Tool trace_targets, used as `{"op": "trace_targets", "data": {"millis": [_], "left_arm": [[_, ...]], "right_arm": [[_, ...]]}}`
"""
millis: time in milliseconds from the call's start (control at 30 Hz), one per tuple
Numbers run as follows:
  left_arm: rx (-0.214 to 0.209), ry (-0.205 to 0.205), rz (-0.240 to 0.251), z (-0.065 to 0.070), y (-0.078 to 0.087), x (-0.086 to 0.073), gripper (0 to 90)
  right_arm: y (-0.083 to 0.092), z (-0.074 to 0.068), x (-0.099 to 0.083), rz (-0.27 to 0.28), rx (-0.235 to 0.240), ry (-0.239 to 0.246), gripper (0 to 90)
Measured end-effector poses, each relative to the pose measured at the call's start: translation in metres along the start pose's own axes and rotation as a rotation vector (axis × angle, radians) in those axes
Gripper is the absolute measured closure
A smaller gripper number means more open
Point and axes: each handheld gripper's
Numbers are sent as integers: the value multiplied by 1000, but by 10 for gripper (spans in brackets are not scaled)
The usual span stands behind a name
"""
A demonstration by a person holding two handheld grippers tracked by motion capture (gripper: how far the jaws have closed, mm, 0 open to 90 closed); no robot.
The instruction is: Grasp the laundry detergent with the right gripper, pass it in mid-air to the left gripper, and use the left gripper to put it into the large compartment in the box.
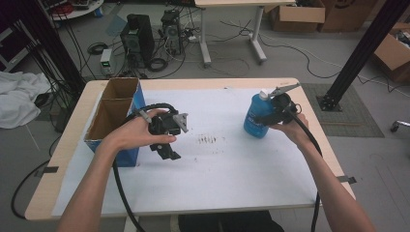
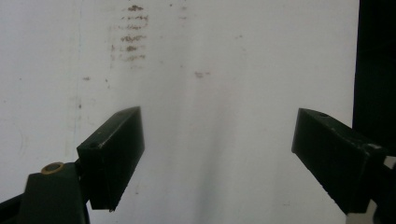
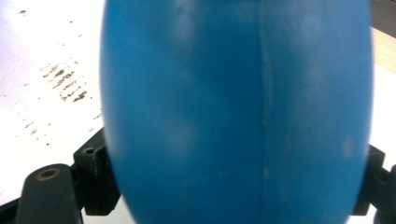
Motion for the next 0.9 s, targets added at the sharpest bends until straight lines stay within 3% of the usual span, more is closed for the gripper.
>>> {"op": "trace_targets", "data": {"millis": [900], "left_arm": [[5, 1, -1, 0, 1, -1, 177]], "right_arm": [[-5, -3, -11, 57, -5, -19, 195]]}}
Point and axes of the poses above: each handheld gripper's, and its own axes: y roughly backward along the jaws, x roughly out of its top, z roughly to its right, and after that the axes turned 8 degrees about -z, right-handed
